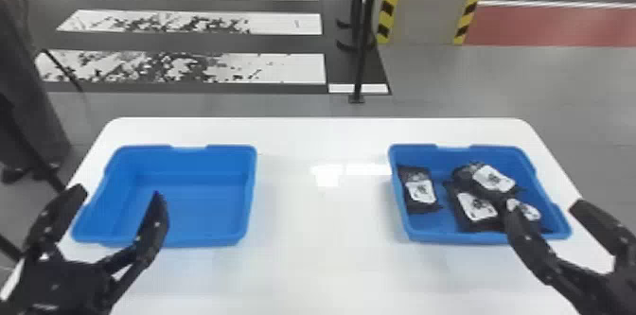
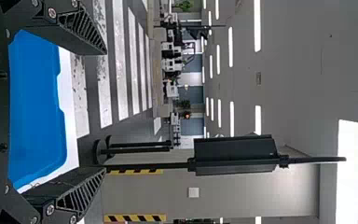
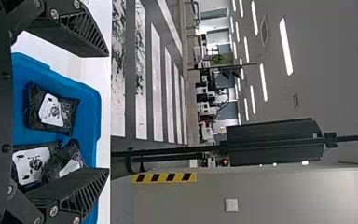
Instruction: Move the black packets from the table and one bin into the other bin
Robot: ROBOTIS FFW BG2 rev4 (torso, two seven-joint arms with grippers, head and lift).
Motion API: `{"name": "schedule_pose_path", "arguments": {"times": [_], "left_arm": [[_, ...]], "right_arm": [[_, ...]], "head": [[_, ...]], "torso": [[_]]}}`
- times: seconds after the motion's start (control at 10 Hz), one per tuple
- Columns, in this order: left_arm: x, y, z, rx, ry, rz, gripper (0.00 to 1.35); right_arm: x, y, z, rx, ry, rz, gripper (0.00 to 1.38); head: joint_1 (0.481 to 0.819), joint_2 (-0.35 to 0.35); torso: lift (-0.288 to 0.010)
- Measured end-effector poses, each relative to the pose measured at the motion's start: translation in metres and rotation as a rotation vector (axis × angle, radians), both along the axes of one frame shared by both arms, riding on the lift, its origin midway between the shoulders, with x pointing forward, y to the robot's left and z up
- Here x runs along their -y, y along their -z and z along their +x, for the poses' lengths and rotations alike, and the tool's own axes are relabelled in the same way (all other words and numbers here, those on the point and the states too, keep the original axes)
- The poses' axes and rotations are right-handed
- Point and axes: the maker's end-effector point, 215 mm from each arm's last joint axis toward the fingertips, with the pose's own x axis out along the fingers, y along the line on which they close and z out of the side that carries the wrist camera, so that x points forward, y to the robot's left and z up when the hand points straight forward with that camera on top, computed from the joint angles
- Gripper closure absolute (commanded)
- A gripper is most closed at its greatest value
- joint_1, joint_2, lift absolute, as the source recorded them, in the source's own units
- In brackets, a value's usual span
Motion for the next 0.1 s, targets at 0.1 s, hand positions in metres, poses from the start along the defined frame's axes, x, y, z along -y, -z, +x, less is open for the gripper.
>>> {"name": "schedule_pose_path", "arguments": {"times": [0.1], "left_arm": [[0.0001,0.0002,0.0003,-0.001,0.000,0.000,0.15]], "right_arm": [[-0.0003,-0.0002,0.0003,0.001,-0.001,-0.001,0.15]], "head": [[0.695,-0.026]], "torso": [[-0.110]]}}
